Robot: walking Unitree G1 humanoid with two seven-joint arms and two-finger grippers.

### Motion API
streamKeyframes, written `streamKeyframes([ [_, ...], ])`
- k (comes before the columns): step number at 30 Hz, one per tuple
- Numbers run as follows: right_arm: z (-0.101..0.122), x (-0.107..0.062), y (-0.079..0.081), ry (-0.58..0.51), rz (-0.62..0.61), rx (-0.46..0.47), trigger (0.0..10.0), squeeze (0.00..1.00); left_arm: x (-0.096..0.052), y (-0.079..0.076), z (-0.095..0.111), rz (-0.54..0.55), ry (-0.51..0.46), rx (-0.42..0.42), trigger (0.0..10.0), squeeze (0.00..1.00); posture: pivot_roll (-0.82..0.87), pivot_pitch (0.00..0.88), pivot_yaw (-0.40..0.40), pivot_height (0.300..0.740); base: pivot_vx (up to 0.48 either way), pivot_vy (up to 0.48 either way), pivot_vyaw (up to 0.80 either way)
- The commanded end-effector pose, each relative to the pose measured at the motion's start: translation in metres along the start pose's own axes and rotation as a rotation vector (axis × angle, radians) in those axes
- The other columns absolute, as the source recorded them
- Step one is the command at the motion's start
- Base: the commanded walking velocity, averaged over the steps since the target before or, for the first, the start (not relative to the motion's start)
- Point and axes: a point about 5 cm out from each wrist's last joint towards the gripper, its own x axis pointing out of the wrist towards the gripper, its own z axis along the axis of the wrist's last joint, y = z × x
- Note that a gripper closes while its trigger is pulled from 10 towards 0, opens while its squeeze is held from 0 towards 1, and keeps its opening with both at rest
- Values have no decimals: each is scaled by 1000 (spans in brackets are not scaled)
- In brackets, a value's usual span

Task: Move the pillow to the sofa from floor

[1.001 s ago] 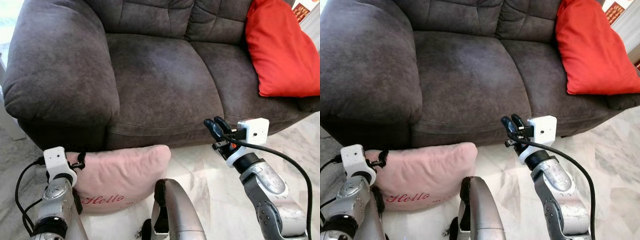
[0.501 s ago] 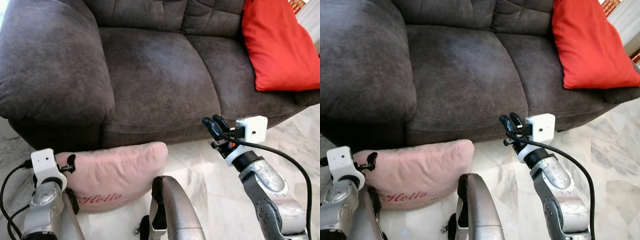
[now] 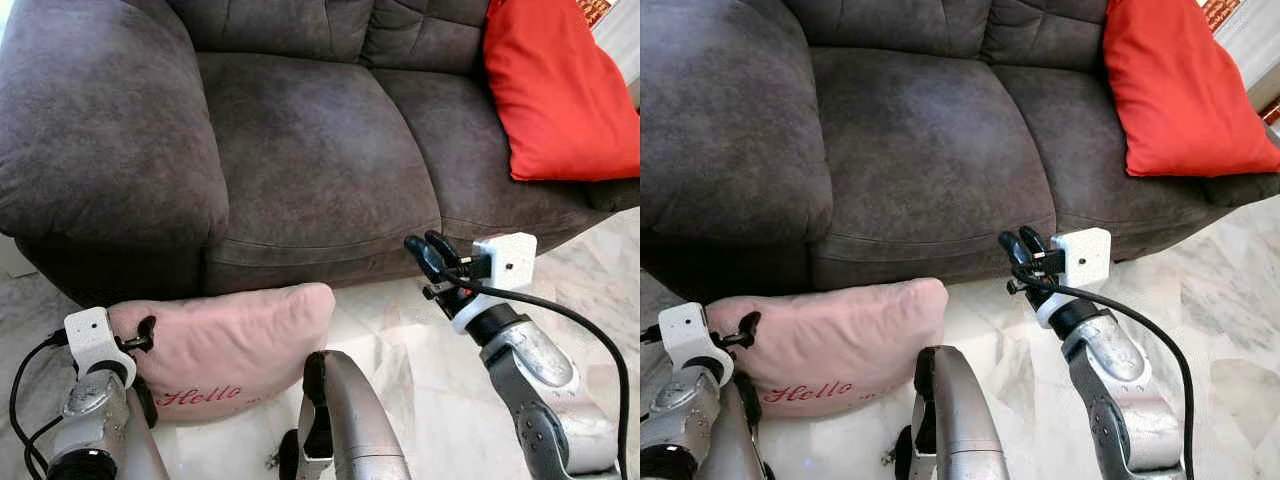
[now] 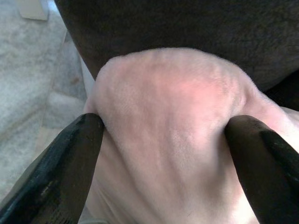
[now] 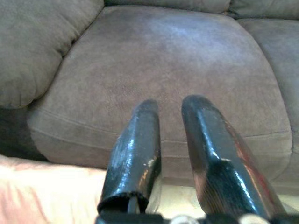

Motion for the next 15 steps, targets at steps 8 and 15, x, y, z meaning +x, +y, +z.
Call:
streamKeyframes([
  [8, 4, -9, -7, 10, -24, -25, 10000, 0, 4, -18, -11, -132, 46, -175, 10000, 0, -76, 239, -363, 502, 0, 0, 0],
  [15, 5, -9, -7, 14, -20, -28, 10000, 0, 3, -24, -24, -139, 120, -104, 10000, 0, -87, 237, -368, 502, 0, 0, 0],
])
